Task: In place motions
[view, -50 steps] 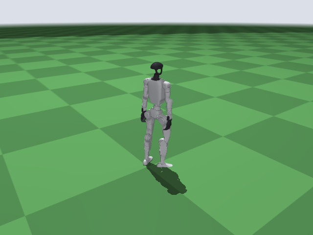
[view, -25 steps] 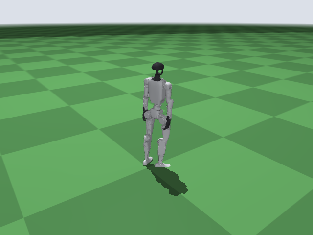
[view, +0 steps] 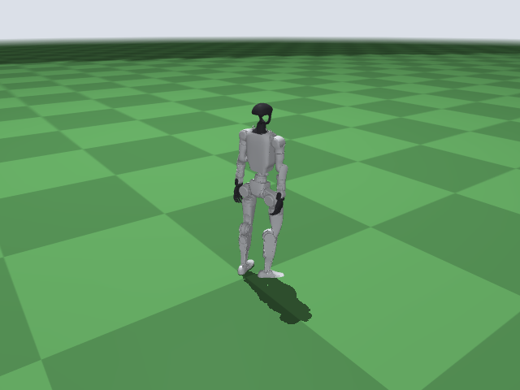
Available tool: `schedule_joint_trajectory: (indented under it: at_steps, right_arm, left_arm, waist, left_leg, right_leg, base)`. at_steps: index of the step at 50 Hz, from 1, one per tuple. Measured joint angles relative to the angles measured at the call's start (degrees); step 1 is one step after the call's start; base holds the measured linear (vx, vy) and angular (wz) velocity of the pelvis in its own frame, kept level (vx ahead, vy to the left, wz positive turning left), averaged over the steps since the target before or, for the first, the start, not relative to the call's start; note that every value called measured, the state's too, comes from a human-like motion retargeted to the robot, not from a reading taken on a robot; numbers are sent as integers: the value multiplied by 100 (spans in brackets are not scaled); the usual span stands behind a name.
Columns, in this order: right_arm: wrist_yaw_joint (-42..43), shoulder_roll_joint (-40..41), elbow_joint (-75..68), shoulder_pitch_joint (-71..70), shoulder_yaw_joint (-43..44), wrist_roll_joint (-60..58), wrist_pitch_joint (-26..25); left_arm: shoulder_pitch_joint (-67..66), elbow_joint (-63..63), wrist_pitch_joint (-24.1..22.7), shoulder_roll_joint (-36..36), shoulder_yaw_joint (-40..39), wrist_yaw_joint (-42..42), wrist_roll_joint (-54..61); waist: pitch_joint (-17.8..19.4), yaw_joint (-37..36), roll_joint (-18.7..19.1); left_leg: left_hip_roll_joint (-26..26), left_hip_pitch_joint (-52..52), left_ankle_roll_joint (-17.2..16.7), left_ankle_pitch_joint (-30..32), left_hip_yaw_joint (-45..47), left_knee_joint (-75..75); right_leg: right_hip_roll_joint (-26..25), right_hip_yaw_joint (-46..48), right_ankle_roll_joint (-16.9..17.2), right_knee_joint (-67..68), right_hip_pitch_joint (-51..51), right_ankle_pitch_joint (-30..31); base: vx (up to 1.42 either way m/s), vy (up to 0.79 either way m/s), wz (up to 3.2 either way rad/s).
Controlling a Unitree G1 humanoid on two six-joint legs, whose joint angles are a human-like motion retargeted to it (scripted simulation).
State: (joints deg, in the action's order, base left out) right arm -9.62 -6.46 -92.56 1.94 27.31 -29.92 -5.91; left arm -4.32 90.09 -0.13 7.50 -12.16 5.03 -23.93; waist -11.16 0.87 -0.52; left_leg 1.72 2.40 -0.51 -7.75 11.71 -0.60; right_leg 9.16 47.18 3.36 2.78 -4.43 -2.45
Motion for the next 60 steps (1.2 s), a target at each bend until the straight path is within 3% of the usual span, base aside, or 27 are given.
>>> schedule_joint_trajectory:
  at_steps: [60]
  right_arm:
    - [-86,-41,-13,-42,-44,-172,-13]
  left_arm:
    - [125,-88,-50,-75,200,7,103]
  waist:
    - [-41,14,1]
  left_leg:
    - [-69,14,-58,-55,-28,-4]
  right_leg:
    - [11,-84,-43,6,-49,150]
  base:
    - [0,0,-1]
